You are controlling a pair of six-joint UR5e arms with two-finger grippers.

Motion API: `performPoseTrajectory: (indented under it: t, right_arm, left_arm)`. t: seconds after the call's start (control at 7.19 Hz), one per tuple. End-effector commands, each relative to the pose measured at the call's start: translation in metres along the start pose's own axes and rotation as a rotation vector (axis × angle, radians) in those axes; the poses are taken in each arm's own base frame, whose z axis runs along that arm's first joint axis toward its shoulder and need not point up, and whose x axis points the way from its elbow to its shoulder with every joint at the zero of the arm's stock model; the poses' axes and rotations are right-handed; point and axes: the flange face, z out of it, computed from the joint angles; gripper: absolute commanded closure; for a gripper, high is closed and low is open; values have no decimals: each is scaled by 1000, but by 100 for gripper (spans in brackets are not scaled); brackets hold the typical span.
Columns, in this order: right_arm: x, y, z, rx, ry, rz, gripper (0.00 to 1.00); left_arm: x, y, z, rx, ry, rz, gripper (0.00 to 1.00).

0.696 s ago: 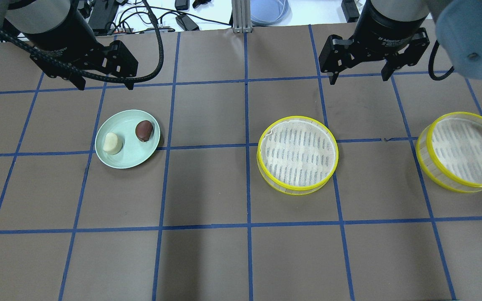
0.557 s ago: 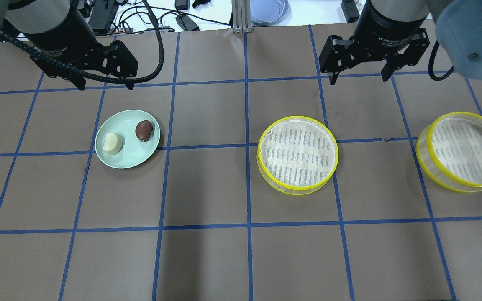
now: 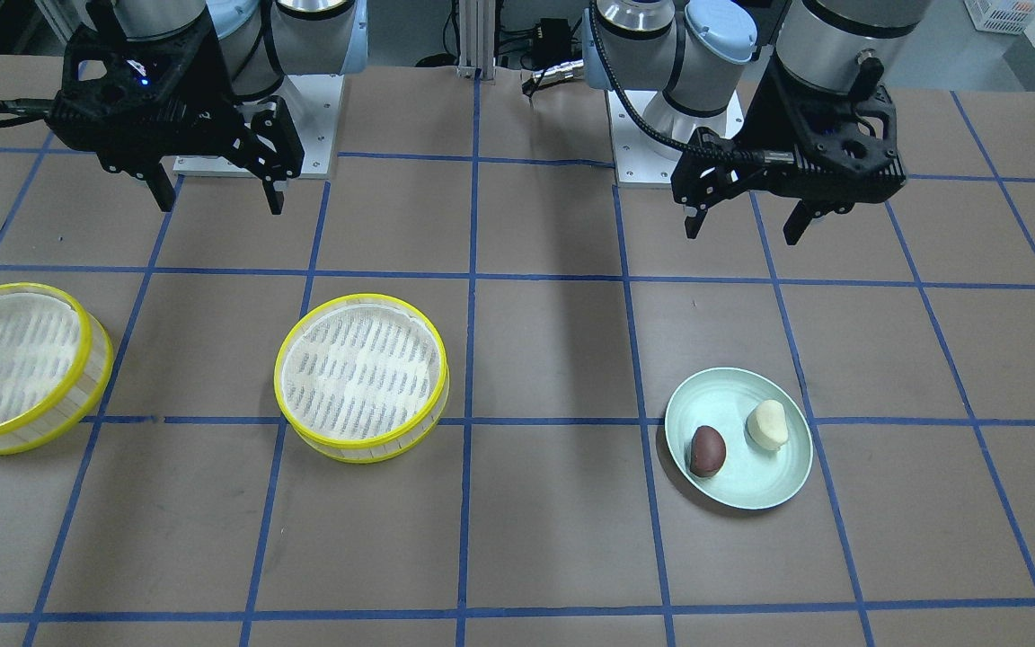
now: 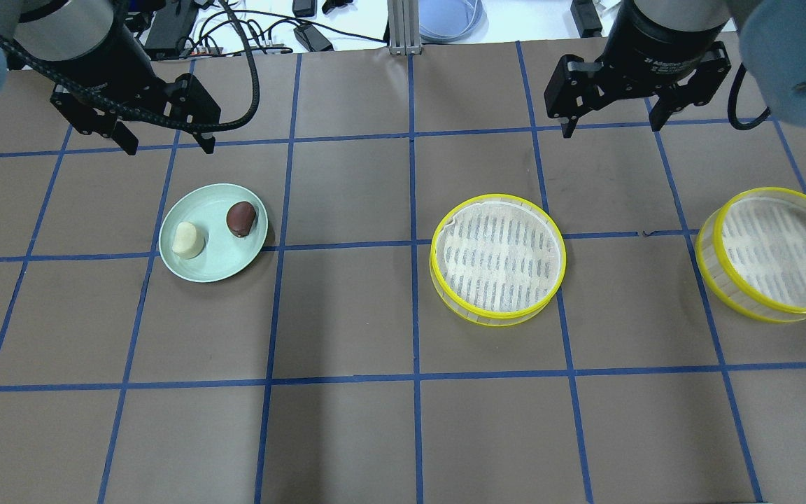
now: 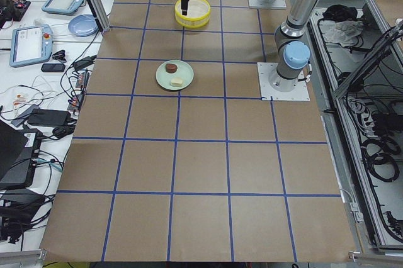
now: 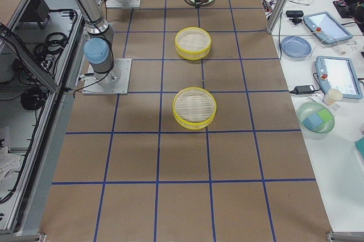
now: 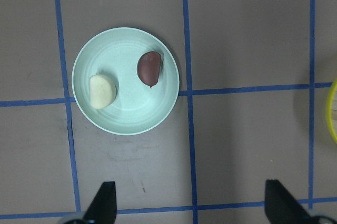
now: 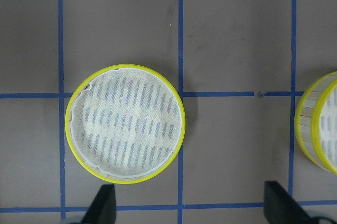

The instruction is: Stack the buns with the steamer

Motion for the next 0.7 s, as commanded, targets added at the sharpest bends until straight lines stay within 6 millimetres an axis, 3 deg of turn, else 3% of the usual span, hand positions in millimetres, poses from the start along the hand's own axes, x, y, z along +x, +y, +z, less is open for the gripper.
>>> performPoseTrajectory:
  t: [0.0,0.14,0.28,0.42,0.56]
  right_arm:
    - [34,-6,-1,1,72,16,0]
    - [50,-9,-2,3,75,21,0]
    - [63,-12,-2,2,84,15,0]
    - [88,-16,0,-5,90,-41,0]
    - [125,-19,5,-23,86,-78,0]
  left_arm:
    - [-40,-26,60,-17,-2,5,0]
    - [-78,-30,104,-29,2,-14,0]
    - [-100,-34,152,-29,38,-40,0]
    - [-108,-43,191,-37,34,-44,0]
    - [-112,-50,216,-64,37,-49,0]
